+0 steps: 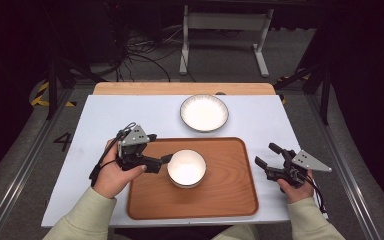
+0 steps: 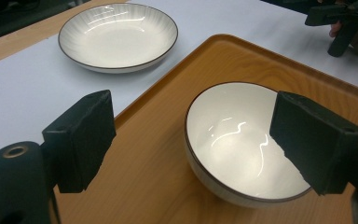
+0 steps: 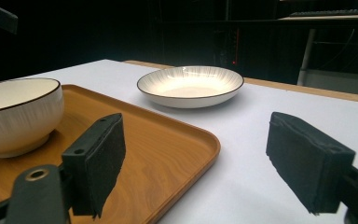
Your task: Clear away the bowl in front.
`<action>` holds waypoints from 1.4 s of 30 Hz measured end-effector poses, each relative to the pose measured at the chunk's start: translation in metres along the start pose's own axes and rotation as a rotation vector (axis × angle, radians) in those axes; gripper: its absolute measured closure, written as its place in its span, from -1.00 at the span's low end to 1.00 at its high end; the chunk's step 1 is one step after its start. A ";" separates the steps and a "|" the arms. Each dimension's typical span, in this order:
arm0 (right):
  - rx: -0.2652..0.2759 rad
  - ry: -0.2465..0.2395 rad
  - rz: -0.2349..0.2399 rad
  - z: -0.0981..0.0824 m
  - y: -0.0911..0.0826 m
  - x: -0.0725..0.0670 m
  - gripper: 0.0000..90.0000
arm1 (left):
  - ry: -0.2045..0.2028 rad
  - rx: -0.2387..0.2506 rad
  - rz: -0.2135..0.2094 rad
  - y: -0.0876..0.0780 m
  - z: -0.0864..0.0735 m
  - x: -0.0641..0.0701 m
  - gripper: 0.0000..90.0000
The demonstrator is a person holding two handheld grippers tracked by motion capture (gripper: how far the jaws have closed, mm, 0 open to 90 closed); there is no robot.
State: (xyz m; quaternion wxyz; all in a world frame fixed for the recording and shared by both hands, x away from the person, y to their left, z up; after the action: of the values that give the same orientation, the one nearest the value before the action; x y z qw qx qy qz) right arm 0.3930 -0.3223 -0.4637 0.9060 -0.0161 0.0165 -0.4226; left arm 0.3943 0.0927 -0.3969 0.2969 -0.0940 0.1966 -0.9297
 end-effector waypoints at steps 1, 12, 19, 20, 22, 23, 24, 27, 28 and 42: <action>0.000 0.000 0.000 0.000 0.000 0.000 -0.56 | -0.003 0.008 0.003 -0.003 -0.002 -0.001 -0.66; 0.003 -0.014 0.007 0.000 0.000 -0.001 -0.61 | -0.039 0.058 0.036 -0.027 -0.019 -0.014 -0.72; 0.019 -0.006 0.008 0.000 -0.002 0.000 -0.63 | -0.064 0.136 0.024 -0.042 -0.032 -0.019 -0.82; 0.021 -0.003 0.009 0.001 -0.002 -0.001 -0.63 | -0.069 0.153 0.017 -0.044 -0.033 -0.019 -0.84; 0.023 -0.008 0.012 0.000 -0.002 -0.001 -0.63 | -0.091 0.203 0.022 -0.047 -0.036 -0.020 -0.85; 0.026 -0.011 0.012 0.000 -0.003 -0.001 -0.63 | -0.089 0.209 0.030 -0.048 -0.038 -0.022 -0.84; 0.029 -0.012 0.013 0.001 -0.003 -0.001 -0.64 | -0.095 0.216 0.036 -0.049 -0.040 -0.022 -0.84; 0.036 -0.010 0.017 0.001 -0.003 -0.001 -0.65 | -0.100 0.226 0.047 -0.051 -0.047 -0.026 -0.84; 0.037 -0.014 0.017 0.001 -0.003 -0.001 -0.65 | -0.100 0.226 0.047 -0.051 -0.047 -0.026 -0.84; 0.060 -0.022 0.022 0.001 -0.006 -0.002 -0.68 | -0.130 0.242 0.116 -0.058 -0.089 -0.041 -0.84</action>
State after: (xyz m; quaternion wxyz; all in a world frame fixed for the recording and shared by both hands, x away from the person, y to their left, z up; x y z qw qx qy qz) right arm 0.3873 -0.3245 -0.4624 0.9108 0.0068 -0.0061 -0.4128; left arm 0.3713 0.1877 -0.4551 0.3715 -0.1060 0.0686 -0.9198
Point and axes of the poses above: each handheld gripper's, and its own axes: y roughly forward along the jaws, z roughly out of its top, x roughly to its right, the point moved 5 cm from there along y, roughly forward along the jaws, and after that the axes turned 6 degrees about x, right-handed, at the moved point
